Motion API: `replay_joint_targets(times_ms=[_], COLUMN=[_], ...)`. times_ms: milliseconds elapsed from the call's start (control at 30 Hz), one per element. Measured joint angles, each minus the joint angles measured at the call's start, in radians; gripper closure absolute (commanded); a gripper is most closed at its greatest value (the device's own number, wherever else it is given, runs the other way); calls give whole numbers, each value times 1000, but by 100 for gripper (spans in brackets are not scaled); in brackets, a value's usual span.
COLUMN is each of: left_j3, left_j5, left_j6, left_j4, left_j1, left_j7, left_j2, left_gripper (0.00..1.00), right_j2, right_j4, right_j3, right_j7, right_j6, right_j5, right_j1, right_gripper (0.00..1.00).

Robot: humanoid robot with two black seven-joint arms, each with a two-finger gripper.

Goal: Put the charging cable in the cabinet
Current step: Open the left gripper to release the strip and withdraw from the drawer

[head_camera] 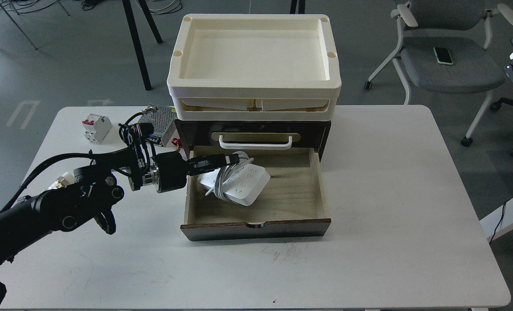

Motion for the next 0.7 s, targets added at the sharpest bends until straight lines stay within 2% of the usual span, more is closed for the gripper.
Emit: replay_joint_targets(times_ms=[100,167,200,267,500,567,700], left_j3=[-2,0,2,4,-3,-4,-5], left_j5=[-8,-20,-25,-30,-75,-88,-157], left_j6=[1,1,1,1,-16,-33,-124], left_j4=[0,1,1,1,-11,-15,-23], left_j1=[1,3,4,10,35,40,43], left_j7=[0,0,0,0,0,0,0], left_j2=[-13,-20,-24,-34,-20,28,147], left_gripper=[70,61,51,18,9,9,8], right_j2=[0,0,-1,-2,-3,-2,4], right_j4=[0,0,0,0,0,1,1], right_j3=[0,0,0,1,2,4,9], right_j7=[0,0,0,0,0,0,0], right_j6=[0,0,0,0,0,0,0], right_j5=[0,0,0,0,0,0,0], right_j1=[-5,-7,-8,-12,-16,-16,-16], right_gripper=[0,0,0,0,0,0,0])
